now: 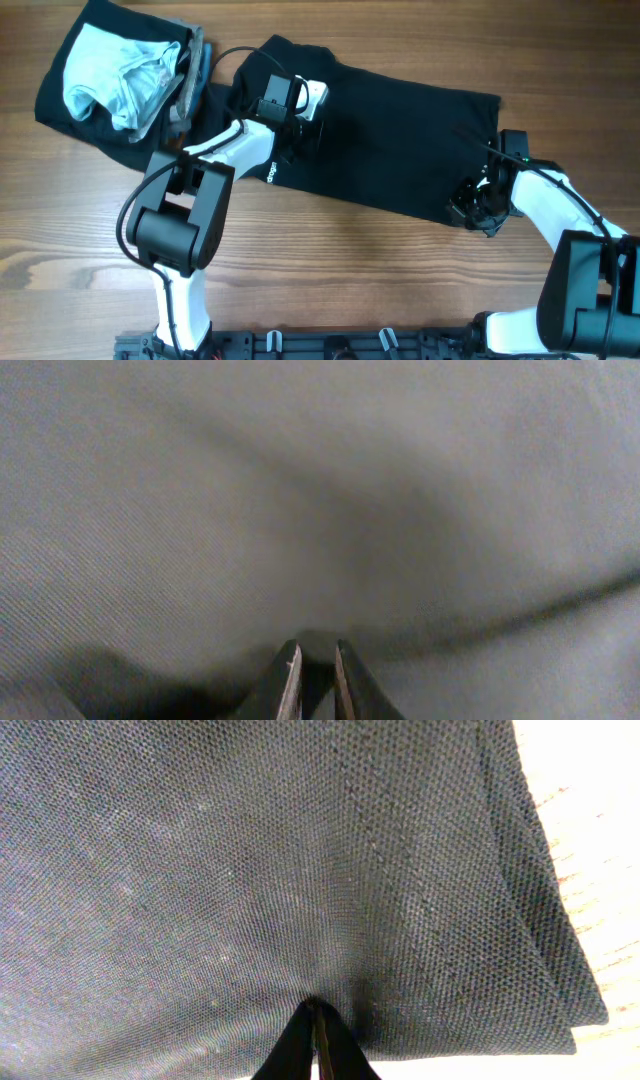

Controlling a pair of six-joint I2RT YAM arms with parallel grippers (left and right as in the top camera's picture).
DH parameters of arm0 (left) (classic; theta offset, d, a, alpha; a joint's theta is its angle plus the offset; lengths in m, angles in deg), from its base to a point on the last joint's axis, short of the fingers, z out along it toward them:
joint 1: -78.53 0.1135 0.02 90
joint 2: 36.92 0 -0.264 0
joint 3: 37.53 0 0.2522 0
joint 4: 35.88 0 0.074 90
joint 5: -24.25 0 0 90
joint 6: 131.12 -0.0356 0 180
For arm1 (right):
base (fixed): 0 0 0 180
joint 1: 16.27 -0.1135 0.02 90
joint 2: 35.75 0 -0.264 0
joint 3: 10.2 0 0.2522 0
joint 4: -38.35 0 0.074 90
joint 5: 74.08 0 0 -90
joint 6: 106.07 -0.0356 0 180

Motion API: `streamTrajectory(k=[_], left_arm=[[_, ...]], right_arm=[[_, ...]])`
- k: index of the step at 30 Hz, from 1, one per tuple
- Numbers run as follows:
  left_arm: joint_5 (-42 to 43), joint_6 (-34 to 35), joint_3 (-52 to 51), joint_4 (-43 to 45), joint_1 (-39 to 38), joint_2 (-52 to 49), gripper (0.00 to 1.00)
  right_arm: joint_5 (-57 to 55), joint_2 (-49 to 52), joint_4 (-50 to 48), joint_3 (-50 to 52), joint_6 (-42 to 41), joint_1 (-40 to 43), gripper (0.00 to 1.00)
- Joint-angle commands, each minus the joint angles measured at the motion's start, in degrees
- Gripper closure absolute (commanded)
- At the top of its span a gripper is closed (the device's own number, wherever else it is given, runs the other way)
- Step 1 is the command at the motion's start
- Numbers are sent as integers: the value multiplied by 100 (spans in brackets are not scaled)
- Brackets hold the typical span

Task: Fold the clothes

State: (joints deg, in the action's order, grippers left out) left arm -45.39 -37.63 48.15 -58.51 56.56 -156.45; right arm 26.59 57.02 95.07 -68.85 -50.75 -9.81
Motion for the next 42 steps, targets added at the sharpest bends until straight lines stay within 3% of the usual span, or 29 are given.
streamTrajectory(k=[1,4,6,8,10,12,13,18,19,21,24,32,33,34,35,36,37,42], left_arm=[[-682,693,162,157,282,35,80],[-352,675,636,-1130,616,828,62],[-667,431,756,-2251,855,1587,47],[-1604,431,756,-3648,1176,1961,44],[-1744,437,608,-4503,1523,1847,44],[-1740,481,197,-4527,1860,1659,37],[-1711,610,-61,-4439,2055,1515,36],[-1510,619,-627,-3648,2479,1137,34],[-1508,619,-704,-3410,2483,1093,36],[-1508,761,-839,-3042,2483,1027,64],[-1510,772,-839,-3104,2483,1021,96],[-1508,772,-837,-4323,2483,1106,96],[-1510,772,-837,-4446,2483,1143,96],[-1510,772,-837,-4507,2483,1185,96],[-1513,772,-837,-4551,2487,1241,96],[-1510,776,-837,-4601,2490,1349,96],[-1515,813,-837,-4664,2490,1434,96],[-1749,1353,-837,-5639,2490,1797,96]], right_arm=[[-658,310,146,363,4,52,96],[-595,238,166,315,129,55,96],[-354,61,315,144,350,55,96],[730,-278,382,83,702,63,95],[820,-411,354,83,719,92,92],[822,-417,310,83,769,208,82],[822,-424,275,83,774,291,72],[824,-516,273,83,911,542,52],[822,-514,278,85,901,595,44],[695,-514,275,103,647,796,28],[229,-485,264,144,461,1143,22],[212,-160,-275,772,404,1349,21],[343,-122,-485,887,450,1349,25],[369,-122,-612,914,527,1349,39],[365,-127,-708,907,647,1351,69],[192,-127,-614,850,595,1351,89],[31,-138,-411,756,474,1355,96],[-841,-389,949,-251,476,1681,96]])
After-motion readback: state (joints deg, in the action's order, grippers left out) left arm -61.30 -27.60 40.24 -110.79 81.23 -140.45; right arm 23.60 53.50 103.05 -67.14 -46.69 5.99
